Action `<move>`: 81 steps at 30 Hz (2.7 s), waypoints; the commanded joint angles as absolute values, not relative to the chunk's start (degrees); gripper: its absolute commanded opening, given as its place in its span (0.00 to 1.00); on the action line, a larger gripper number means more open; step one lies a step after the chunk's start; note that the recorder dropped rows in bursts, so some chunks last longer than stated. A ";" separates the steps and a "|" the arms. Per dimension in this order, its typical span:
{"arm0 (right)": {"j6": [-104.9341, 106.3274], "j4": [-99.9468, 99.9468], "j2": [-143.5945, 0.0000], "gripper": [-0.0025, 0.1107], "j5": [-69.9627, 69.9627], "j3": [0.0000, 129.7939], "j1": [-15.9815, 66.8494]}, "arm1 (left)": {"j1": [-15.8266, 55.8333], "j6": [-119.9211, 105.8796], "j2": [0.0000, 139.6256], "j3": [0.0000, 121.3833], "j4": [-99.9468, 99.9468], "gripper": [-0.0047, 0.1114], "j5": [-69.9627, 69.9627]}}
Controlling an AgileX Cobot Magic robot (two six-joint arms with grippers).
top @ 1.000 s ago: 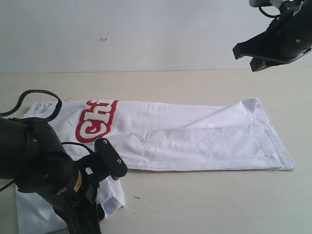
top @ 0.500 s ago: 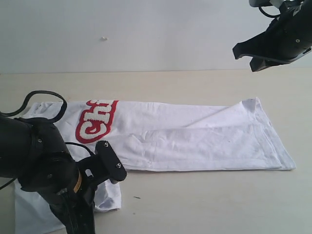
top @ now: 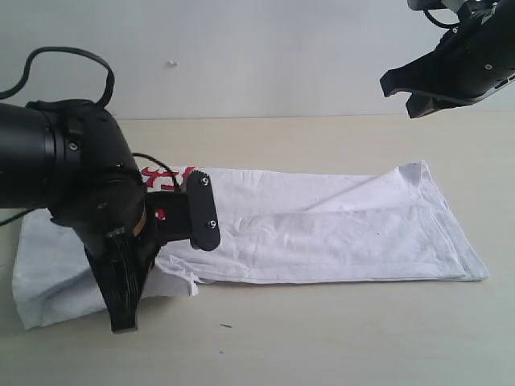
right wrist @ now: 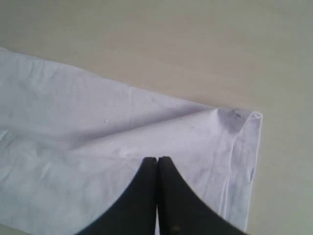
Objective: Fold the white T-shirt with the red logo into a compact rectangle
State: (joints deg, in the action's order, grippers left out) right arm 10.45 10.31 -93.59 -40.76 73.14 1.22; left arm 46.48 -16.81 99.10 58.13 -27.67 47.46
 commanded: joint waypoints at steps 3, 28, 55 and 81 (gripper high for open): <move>10.88 10.53 -93.10 0.02 -40.00 72.87 1.00 | 46.32 -22.27 98.55 59.96 -48.49 0.04 38.44; 10.78 10.53 -95.31 0.02 -37.54 72.87 1.00 | 32.55 -21.87 112.11 65.81 -59.40 0.34 7.79; 10.89 10.53 -95.31 0.02 -40.28 72.87 1.00 | 27.93 -16.34 112.90 61.09 -26.92 0.04 42.11; 10.89 10.68 -95.31 0.02 -40.34 72.87 1.00 | 22.80 -12.82 102.55 59.32 -18.83 0.04 38.15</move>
State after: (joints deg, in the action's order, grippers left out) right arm 10.56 10.49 -95.35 -40.54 72.90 1.22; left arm 24.97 -15.85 102.58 59.50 -21.02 40.41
